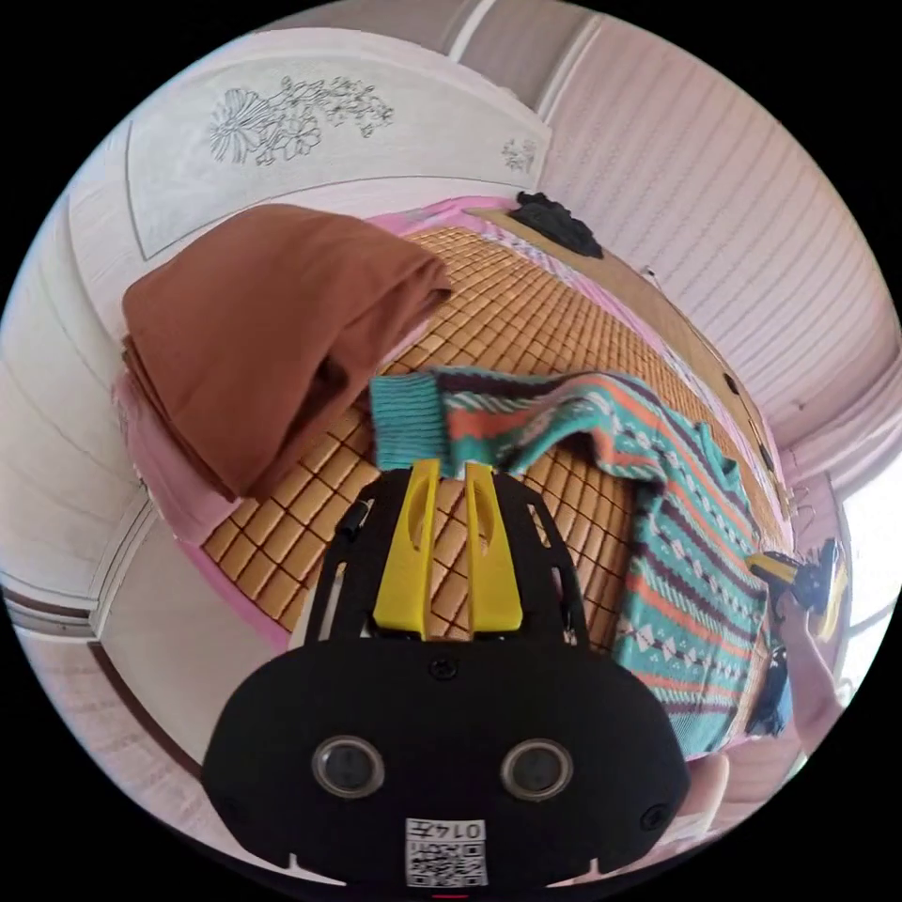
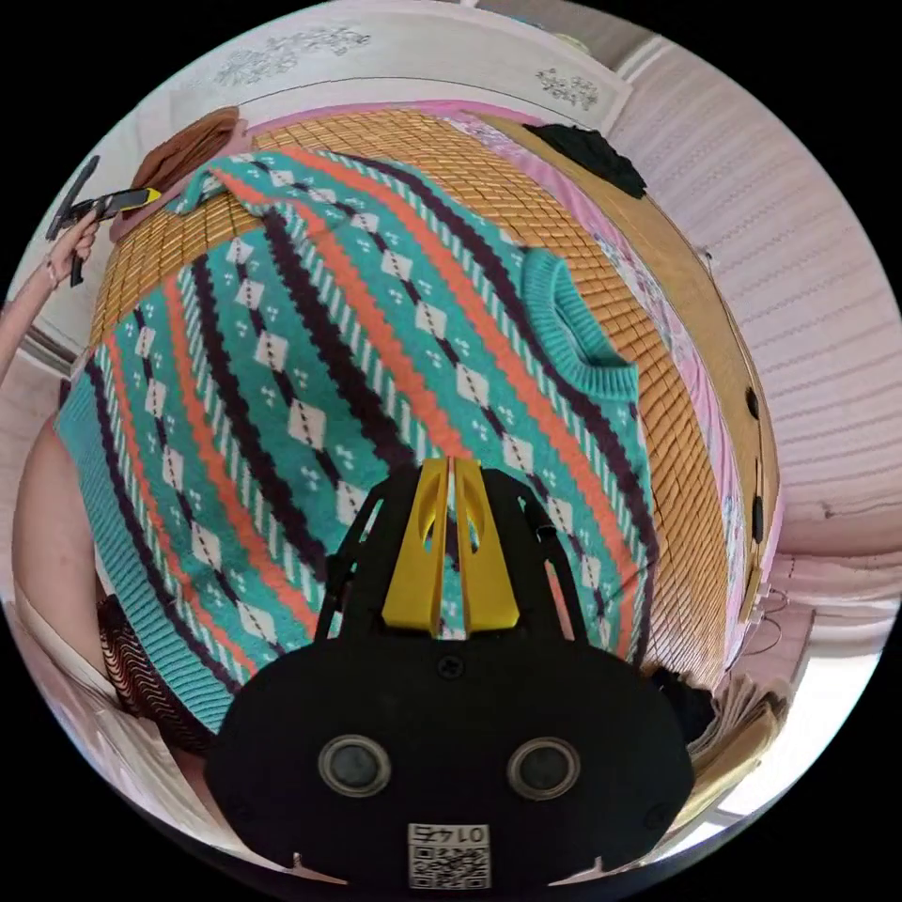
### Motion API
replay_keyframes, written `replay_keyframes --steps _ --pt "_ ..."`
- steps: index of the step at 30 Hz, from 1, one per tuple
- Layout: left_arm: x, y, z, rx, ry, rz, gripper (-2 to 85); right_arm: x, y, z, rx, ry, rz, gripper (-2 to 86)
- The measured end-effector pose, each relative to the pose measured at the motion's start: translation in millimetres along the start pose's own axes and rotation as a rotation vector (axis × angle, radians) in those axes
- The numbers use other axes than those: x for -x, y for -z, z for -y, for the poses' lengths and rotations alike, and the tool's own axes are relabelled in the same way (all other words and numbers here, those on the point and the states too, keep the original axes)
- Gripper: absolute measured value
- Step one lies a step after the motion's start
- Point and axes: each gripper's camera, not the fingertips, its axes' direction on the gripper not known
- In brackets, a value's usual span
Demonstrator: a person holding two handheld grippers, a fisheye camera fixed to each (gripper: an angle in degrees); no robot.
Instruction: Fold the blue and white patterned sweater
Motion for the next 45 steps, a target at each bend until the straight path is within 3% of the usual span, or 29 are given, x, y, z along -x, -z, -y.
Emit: replay_keyframes --steps 6,11,13,15,18,21,24,27,33,38,41,45 --pt "18.1 -39.5 26.1 0.164 0.001 0.014 8.8 81.2 27.7 130.5 -0.142 0.133 0.087 2.9" --pt "23.9 -33.9 34.3 0.197 -0.046 -0.020 0.0 121.0 8.4 198.0 -0.102 0.162 0.140 2.7" --pt "14.9 -14.0 36.5 0.123 -0.112 -0.023 -0.6 125.9 0.6 206.9 -0.086 0.160 0.151 2.6" --pt "-5.9 28.5 40.8 -0.072 -0.245 0.034 -0.7 126.7 -4.3 211.7 -0.081 0.153 0.170 2.6" --pt "-22.7 66.1 49.9 -0.331 -0.350 0.254 -0.2 124.3 -8.3 213.3 -0.083 0.138 0.183 3.2" --pt "-4.4 51.7 80.7 -0.266 -0.225 0.278 2.5 117.3 -8.6 205.9 -0.087 0.118 0.224 4.9" --pt "23.1 44.1 89.8 -0.188 -0.043 0.104 4.9 101.2 -0.2 171.1 -0.091 0.090 0.395 6.6" --pt "11.3 57.3 71.8 -0.190 -0.131 -0.018 5.1 82.0 10.3 96.1 -0.094 0.064 0.506 8.7" --pt "-42.2 58.9 -35.3 0.035 -0.440 -0.247 6.0 37.8 27.1 -119.6 0.023 -0.244 0.287 12.5" --pt "-63.8 40.9 -119.0 0.248 -0.517 -0.285 7.7 33.1 30.1 -279.7 0.178 -0.643 0.203 13.6" --pt "-72.3 15.1 -144.6 0.356 -0.525 -0.182 7.9 42.2 9.4 -308.9 0.225 -0.703 0.325 11.7" --pt "-78.8 2.3 -151.5 0.401 -0.532 -0.211 4.0 39.2 0.2 -315.1 0.188 -0.722 0.417 5.3"
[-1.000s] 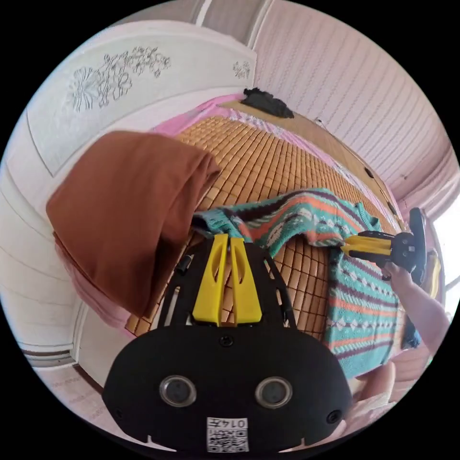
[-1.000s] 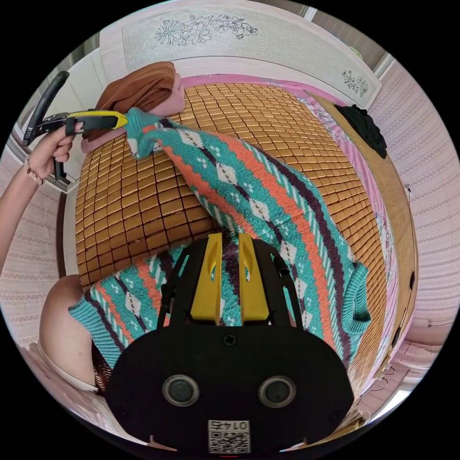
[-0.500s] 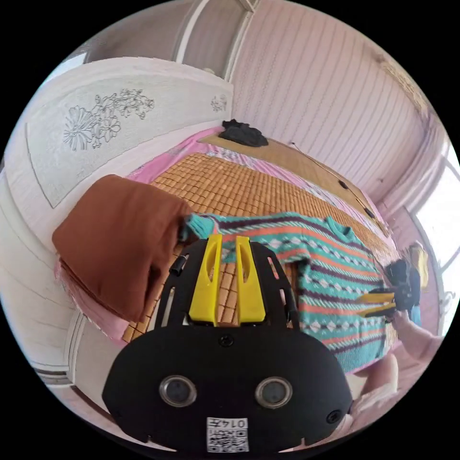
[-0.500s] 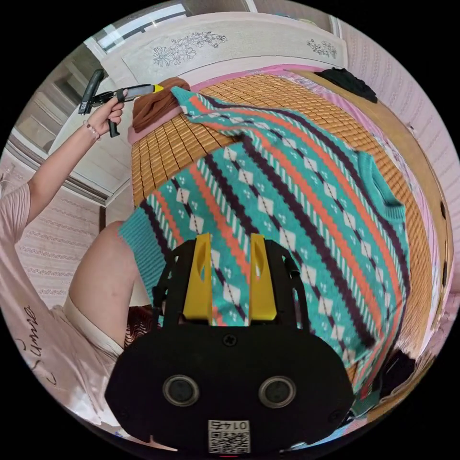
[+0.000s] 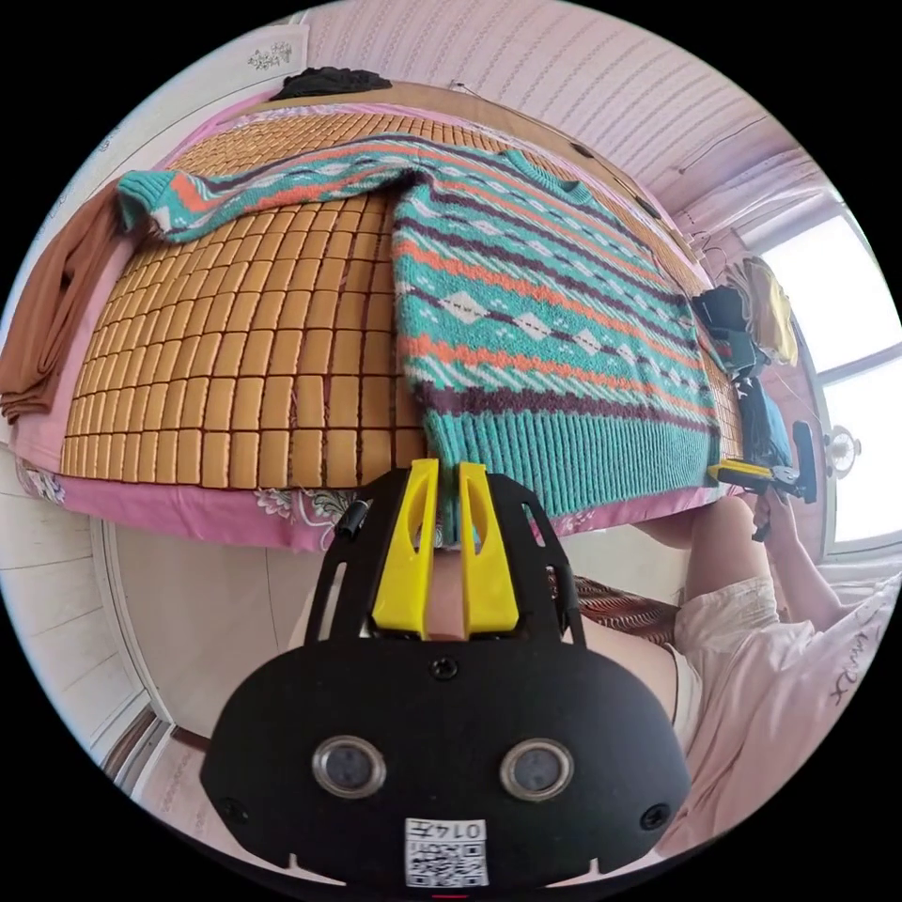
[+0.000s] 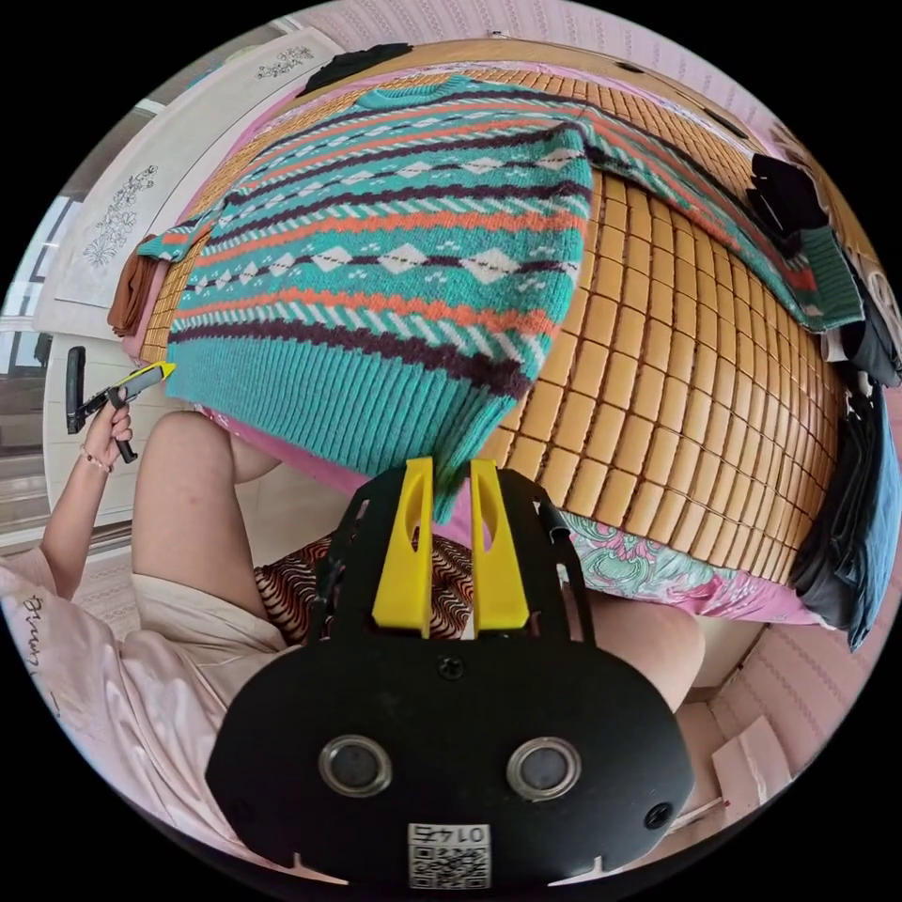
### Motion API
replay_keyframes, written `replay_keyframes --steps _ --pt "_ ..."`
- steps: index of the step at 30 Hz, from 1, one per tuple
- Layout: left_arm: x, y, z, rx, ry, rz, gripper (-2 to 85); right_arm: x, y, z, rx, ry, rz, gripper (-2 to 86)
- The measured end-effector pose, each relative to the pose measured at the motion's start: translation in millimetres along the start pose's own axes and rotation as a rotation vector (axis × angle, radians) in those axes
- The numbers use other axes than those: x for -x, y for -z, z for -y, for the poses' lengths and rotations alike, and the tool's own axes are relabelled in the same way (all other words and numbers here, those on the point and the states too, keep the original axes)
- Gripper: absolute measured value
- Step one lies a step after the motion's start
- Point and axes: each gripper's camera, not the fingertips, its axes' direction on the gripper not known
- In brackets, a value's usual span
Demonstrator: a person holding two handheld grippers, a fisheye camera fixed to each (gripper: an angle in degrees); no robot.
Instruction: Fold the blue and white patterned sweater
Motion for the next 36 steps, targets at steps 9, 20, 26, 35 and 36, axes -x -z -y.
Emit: replay_keyframes --steps 9,20,26,35,36 --pt "28.3 7.0 -6.1 0.058 0.078 -0.084 6.1 -8.8 8.5 -13.1 0.113 0.090 0.052 4.8" --pt "165.1 75.3 72.0 -0.363 0.449 0.093 9.0 176.5 70.0 138.2 -0.238 0.649 -0.197 9.3" --pt "204.8 74.3 123.0 -0.460 0.536 0.099 11.3 324.6 40.1 237.6 -0.307 0.902 -0.182 12.4" --pt "214.5 49.3 153.1 -0.464 0.619 0.077 6.4 381.1 -23.5 325.5 -0.178 0.815 -0.190 9.2" --pt "209.5 49.2 156.0 -0.456 0.601 0.088 5.9 377.3 -24.1 326.9 -0.179 0.803 -0.173 9.0"
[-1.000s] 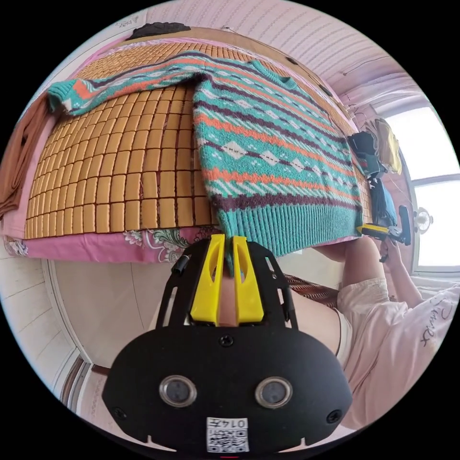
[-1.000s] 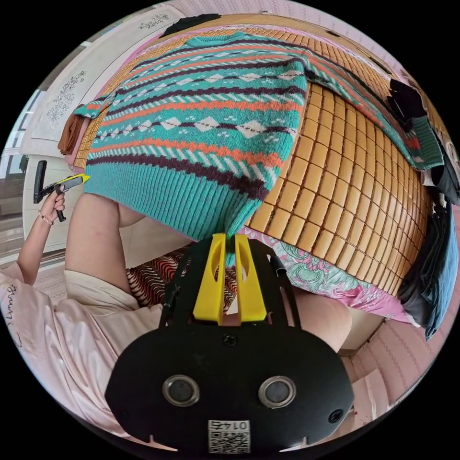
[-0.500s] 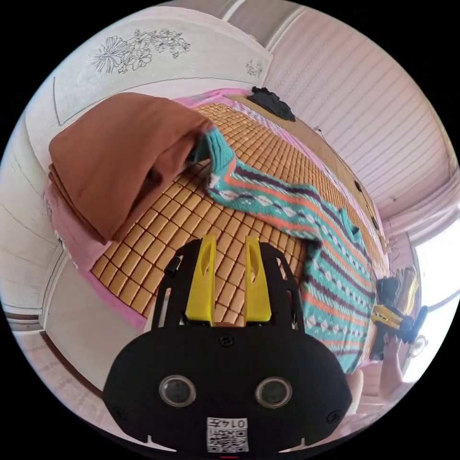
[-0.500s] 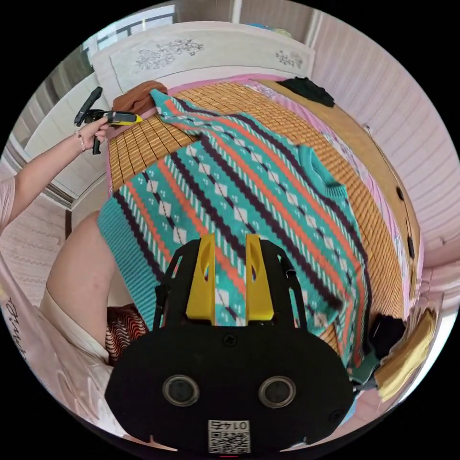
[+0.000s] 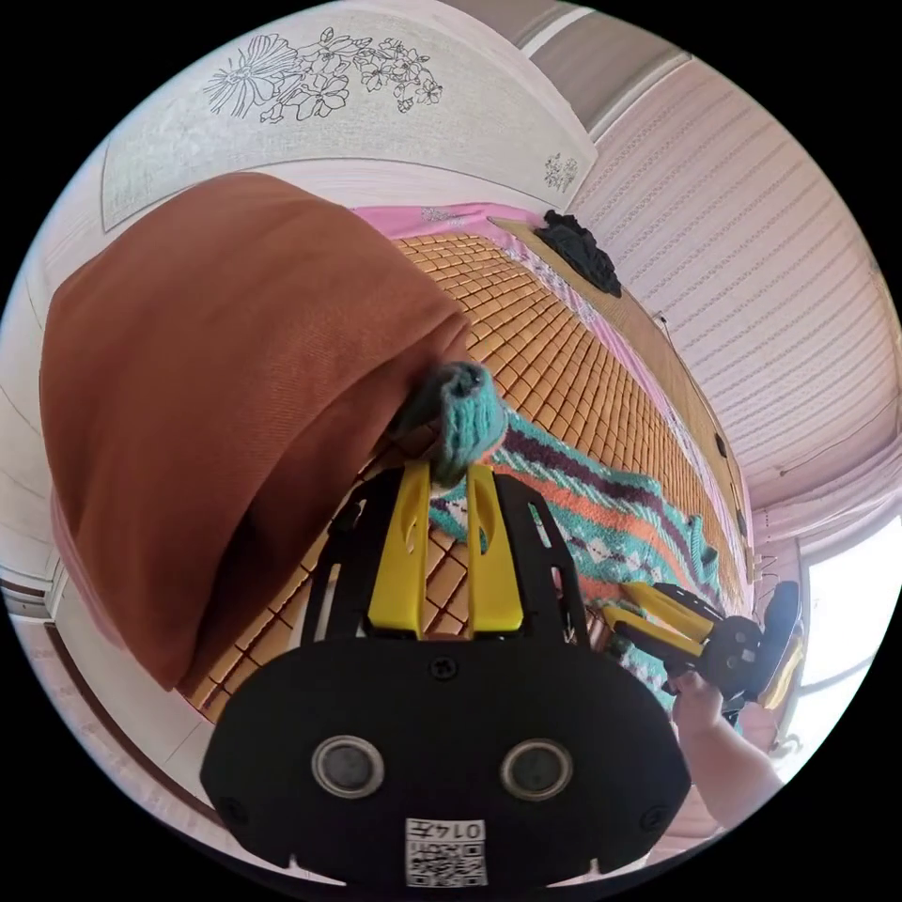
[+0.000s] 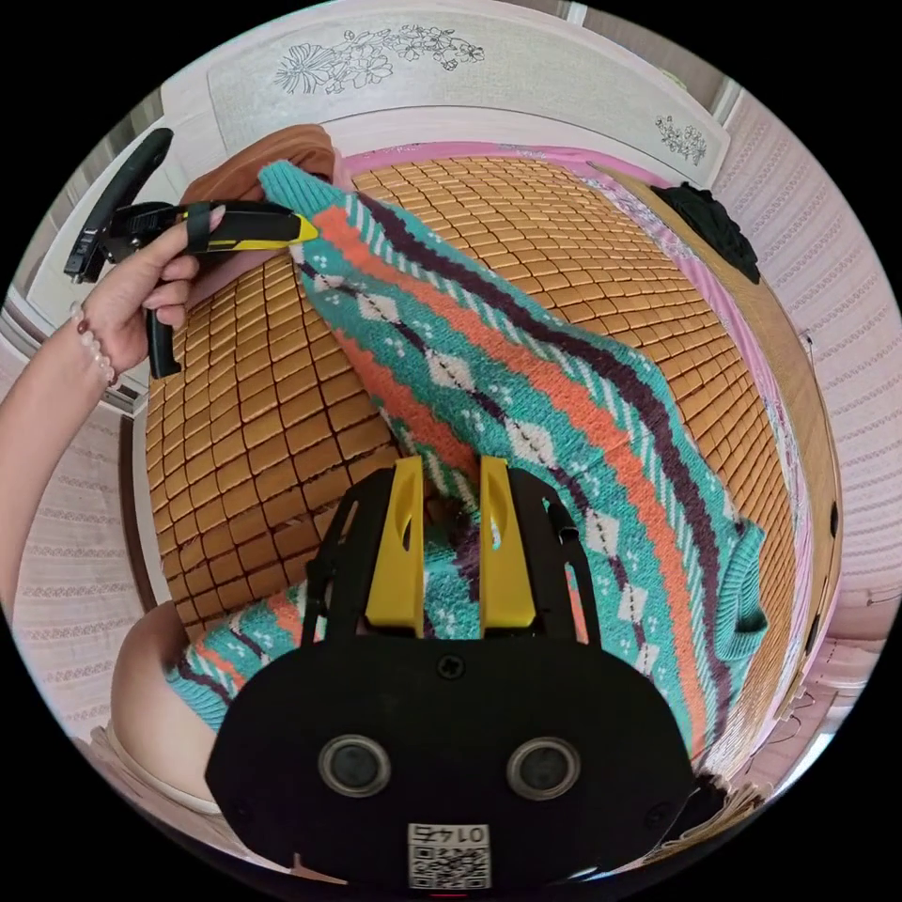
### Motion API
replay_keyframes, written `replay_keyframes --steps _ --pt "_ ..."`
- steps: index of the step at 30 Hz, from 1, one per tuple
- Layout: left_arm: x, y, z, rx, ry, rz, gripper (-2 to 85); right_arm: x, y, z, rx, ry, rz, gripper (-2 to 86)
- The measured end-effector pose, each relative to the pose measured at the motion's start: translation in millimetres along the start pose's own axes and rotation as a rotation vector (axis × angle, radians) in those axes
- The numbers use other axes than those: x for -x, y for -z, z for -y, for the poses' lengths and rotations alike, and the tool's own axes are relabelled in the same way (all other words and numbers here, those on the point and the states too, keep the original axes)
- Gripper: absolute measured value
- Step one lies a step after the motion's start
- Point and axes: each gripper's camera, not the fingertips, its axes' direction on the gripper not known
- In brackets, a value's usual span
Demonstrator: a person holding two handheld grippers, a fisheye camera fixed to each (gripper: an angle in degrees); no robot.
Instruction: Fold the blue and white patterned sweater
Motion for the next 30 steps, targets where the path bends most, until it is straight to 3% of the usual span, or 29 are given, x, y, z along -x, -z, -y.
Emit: replay_keyframes --steps 7,11,15,18,20,23,27,30 --pt "-82.8 43.7 -20.1 -0.170 -0.198 -0.090 4.4 -34.8 38.5 -42.3 -0.118 -0.101 0.108 7.6" --pt "-208.3 86.0 -65.9 -0.263 -0.586 -0.269 4.6 -81.5 108.3 -133.5 -0.307 -0.189 0.216 8.3" --pt "-336.9 92.4 -176.6 -0.129 -1.038 -0.589 6.2 -128.7 157.7 -262.0 -0.373 -0.330 0.164 11.0" --pt "-379.9 55.2 -245.4 0.081 -1.149 -0.668 7.2 -160.2 160.3 -376.9 -0.213 -0.487 0.083 15.8" --pt "-383.5 27.2 -268.8 0.161 -1.138 -0.613 7.2 -176.3 157.6 -458.5 -0.096 -0.596 0.091 18.1" --pt "-369.7 -9.3 -278.3 0.228 -1.067 -0.468 7.1 -189.2 167.5 -524.6 -0.084 -0.710 0.138 19.1" --pt "-348.0 -34.9 -254.4 0.174 -0.955 -0.207 6.7 -199.9 179.2 -540.5 -0.186 -0.751 0.236 18.6" --pt "-342.6 -48.7 -232.6 0.133 -0.866 -0.108 7.1 -197.4 170.8 -514.8 -0.224 -0.717 0.303 17.7"
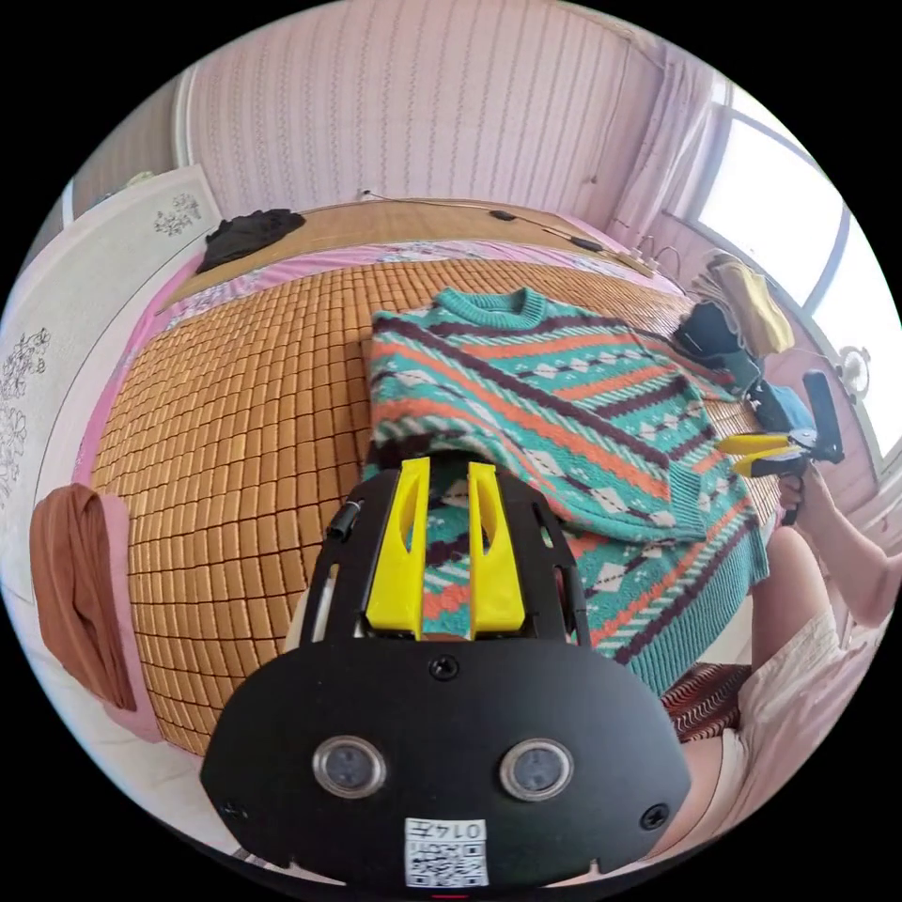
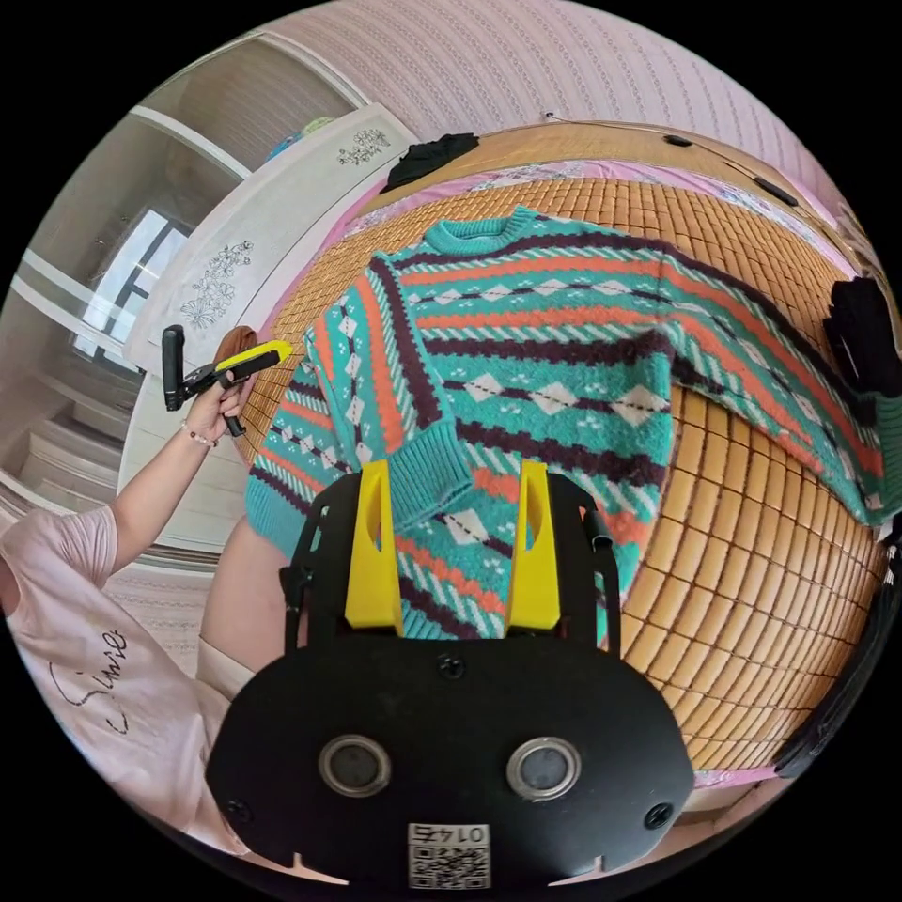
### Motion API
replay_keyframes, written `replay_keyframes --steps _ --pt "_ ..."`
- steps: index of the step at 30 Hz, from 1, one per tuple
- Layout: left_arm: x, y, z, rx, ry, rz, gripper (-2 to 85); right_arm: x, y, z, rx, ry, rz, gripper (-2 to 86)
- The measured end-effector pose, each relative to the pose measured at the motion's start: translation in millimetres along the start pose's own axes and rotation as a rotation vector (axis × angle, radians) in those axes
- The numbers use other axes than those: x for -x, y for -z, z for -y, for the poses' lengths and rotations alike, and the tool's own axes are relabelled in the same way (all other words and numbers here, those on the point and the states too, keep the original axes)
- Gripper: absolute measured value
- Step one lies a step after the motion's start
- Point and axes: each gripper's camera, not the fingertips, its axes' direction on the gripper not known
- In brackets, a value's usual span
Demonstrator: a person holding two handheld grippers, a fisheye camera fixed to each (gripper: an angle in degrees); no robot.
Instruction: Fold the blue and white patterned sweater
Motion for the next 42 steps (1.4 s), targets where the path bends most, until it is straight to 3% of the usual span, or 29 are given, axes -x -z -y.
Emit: replay_keyframes --steps 3,5,8,13,16,18,22,25,31,34,42 --pt "11.4 -22.2 9.7 0.049 0.074 0.002 7.8 16.1 -32.7 14.8 0.081 0.038 -0.061 14.2" --pt "11.4 -35.9 13.9 0.082 0.103 -0.006 7.8 26.0 -45.3 17.3 0.152 0.063 -0.165 5.6" --pt "3.0 -49.9 21.1 0.084 0.103 -0.001 7.9 29.5 -12.5 19.8 0.136 0.167 -0.188 2.2" --pt "-22.3 -81.1 37.4 0.123 0.053 0.015 7.9 -16.3 56.0 36.5 0.035 0.091 -0.303 1.5" --pt "-36.7 -99.3 39.8 0.119 0.022 0.077 6.7 -45.4 40.9 43.7 0.108 0.020 -0.230 1.9" --pt "-36.3 -106.0 40.7 0.113 0.079 0.044 6.4 -51.7 22.0 40.0 0.167 0.018 -0.283 2.4" --pt "-37.7 -109.0 45.0 0.127 0.153 -0.017 6.5 -52.9 50.9 16.5 0.066 0.009 -0.278 4.5" --pt "-59.8 -91.5 49.7 0.093 0.086 -0.016 6.2 -69.1 102.0 -29.2 -0.073 -0.051 -0.264 5.8" --pt "-166.3 -70.6 81.5 0.043 -0.228 -0.043 6.2 -144.8 199.2 -146.0 -0.219 -0.321 -0.512 8.2" --pt "-237.0 -85.6 110.7 0.056 -0.362 -0.121 6.4 -182.9 236.3 -184.1 -0.276 -0.412 -0.538 10.1" --pt "-455.5 -151.7 178.9 0.080 -0.584 -0.420 8.2 -236.3 287.3 -218.4 -0.464 -0.415 -0.593 11.4"
